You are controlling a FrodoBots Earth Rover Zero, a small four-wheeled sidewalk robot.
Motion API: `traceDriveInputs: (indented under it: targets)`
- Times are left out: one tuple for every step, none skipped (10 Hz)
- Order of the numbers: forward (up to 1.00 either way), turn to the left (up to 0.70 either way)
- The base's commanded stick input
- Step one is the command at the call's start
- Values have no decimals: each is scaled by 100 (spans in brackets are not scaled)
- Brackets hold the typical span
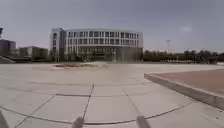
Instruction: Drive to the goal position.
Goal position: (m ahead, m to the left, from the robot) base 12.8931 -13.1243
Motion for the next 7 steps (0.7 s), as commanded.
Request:
traceDriveInputs:
  targets:
    - [70, 0]
    - [70, 0]
    - [70, 0]
    - [70, 0]
    - [70, 0]
    - [70, 0]
    - [70, 0]
